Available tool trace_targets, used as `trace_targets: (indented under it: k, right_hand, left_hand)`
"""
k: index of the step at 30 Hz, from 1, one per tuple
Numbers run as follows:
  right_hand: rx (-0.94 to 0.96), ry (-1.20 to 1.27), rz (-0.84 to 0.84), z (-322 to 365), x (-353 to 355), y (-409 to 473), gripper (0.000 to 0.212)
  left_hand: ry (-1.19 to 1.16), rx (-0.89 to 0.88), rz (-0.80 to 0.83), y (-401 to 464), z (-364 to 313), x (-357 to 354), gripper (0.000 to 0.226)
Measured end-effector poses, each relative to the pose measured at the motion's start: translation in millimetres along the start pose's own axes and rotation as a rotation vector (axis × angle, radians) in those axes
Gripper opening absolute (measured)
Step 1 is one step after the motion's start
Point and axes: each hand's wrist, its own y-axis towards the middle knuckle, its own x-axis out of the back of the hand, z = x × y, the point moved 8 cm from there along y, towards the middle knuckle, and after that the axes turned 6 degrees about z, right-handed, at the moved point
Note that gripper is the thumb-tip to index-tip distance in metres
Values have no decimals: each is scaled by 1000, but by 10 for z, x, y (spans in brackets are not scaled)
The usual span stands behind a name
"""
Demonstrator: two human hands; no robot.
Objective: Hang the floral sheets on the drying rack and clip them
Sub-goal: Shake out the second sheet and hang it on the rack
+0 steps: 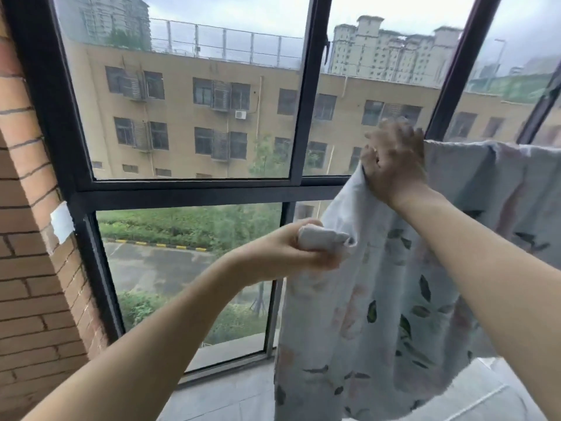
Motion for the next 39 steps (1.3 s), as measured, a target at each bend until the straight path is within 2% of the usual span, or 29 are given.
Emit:
trace_targets:
  k: [2,3,4,6,9,12,14,16,17,19,21,23,24,27,29,31,33,35,37,39]
  right_hand:
    - [-59,34,-100,72,94,-209,50]
    - [-94,74,-169,147,140,-360,49]
    - [-145,128,-226,226,163,-538,47]
    - [-267,281,-246,351,130,-897,50]
    - [-428,520,-95,491,-97,-1332,76]
    - [-554,684,70,612,-332,-1644,92]
    - [-605,723,156,644,-456,-1756,86]
    - [-647,663,207,644,-464,-1822,54]
    - [-669,592,203,625,-448,-1827,39]
    - [-726,495,111,559,-359,-1803,28]
    - [-751,499,-30,540,-265,-1823,34]
    - [-757,487,-209,607,-230,-1908,42]
    - [-724,433,-272,683,-239,-1953,48]
    - [-525,7,-360,1142,-292,-2068,60]
    - [-290,-275,-354,1575,-434,-2023,51]
    - [-159,-362,-277,1842,-655,-1926,34]
    - [-251,-270,-107,1785,-919,-1807,28]
    - [-499,-250,8,1580,-1081,-1779,45]
    - [-678,-266,-13,1452,-1103,-1788,74]
    - [-693,-299,-104,1477,-1033,-1721,86]
  left_hand:
    - [-25,146,291,-71,235,-59,36]
    - [-57,195,376,-128,368,-23,40]
    - [-87,225,392,-163,512,63,38]
    - [-43,276,249,-132,856,295,28]
    - [338,346,19,-65,1350,529,26]
    - [450,331,33,-57,1697,461,49]
    - [459,253,41,12,1810,392,61]
    - [444,148,-31,112,1791,349,67]
    - [437,107,-84,187,1759,366,69]
    - [438,50,-251,351,1628,479,69]
    - [345,-9,-534,395,1398,686,51]
    - [187,-36,-712,468,1299,928,33]
    - [142,-7,-701,576,1352,1014,28]
    - [82,41,-346,938,1500,1028,12]
    - [-61,-45,-233,974,1420,1085,18]
    - [-131,-227,-217,828,1108,1203,21]
    - [-96,-375,-190,624,810,1339,16]
    - [6,-456,-111,463,640,1418,21]
    - [-6,-458,34,392,710,1407,15]
    - [-95,-416,135,312,847,1364,20]
